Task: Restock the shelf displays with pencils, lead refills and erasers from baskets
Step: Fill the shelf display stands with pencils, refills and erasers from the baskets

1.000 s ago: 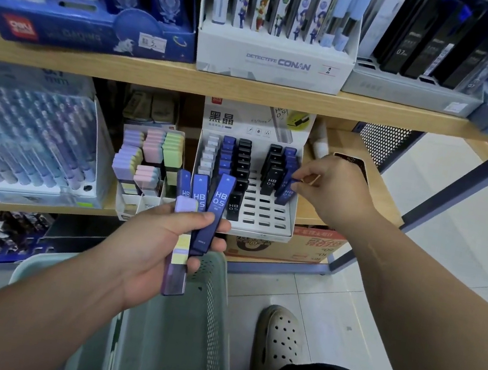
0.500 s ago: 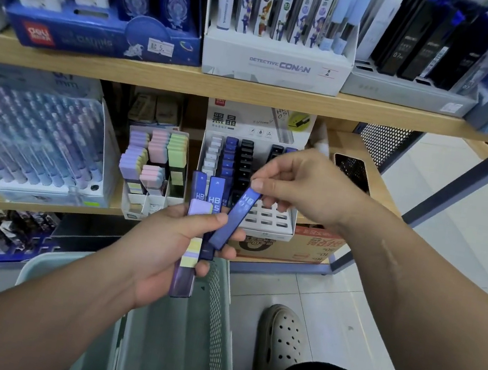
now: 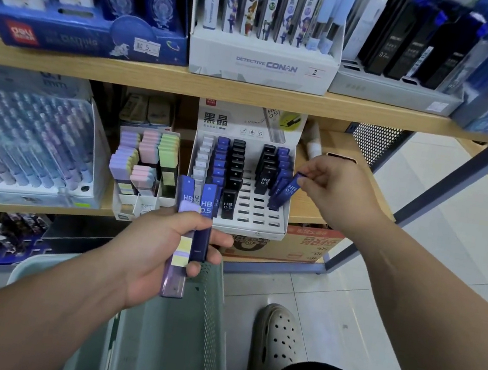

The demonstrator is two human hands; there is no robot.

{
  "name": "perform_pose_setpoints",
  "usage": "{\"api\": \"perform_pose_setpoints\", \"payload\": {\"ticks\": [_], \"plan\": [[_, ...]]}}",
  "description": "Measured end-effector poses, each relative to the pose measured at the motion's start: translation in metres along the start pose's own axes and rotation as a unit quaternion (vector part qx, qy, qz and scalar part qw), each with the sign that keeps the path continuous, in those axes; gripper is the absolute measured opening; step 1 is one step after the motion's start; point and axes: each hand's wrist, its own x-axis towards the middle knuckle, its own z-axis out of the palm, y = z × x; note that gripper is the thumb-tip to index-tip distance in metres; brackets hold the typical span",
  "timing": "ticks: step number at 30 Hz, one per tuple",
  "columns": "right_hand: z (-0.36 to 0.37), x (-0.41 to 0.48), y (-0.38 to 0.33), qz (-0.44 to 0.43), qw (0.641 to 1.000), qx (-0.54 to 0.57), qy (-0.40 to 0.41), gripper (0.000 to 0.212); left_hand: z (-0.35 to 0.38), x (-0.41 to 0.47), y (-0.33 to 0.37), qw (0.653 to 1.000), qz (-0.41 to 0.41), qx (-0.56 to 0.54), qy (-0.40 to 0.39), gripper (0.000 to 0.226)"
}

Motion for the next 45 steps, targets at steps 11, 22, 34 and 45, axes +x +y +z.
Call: {"api": "perform_pose_setpoints", "payload": {"ticks": [11, 22, 34, 45], "plan": [[0.006, 0.002, -0.003, -0.082, 0.993, -0.088, -0.002, 0.016, -0.004, 0.002, -0.002, 1.0, 0.007, -0.009, 0.011, 0.014], [0.003, -0.009, -0.061, 0.048, 0.981, 0.144, -0.118, 0.027, -0.001, -0.002, -0.003, 1.0, 0.018, 0.017, -0.012, 0.015], [-0.013, -0.009, -0.048, 0.137, 0.921, 0.331, -0.151, 0.003, -0.003, 0.001, -0.004, 0.998, -0.024, 0.043, -0.032, 0.024], [0.001, -0.008, -0.002, 0.04, 0.998, 0.022, -0.045, 0.011, -0.006, 0.003, -0.007, 0.999, -0.015, 0.03, 0.008, 0.016]]}}
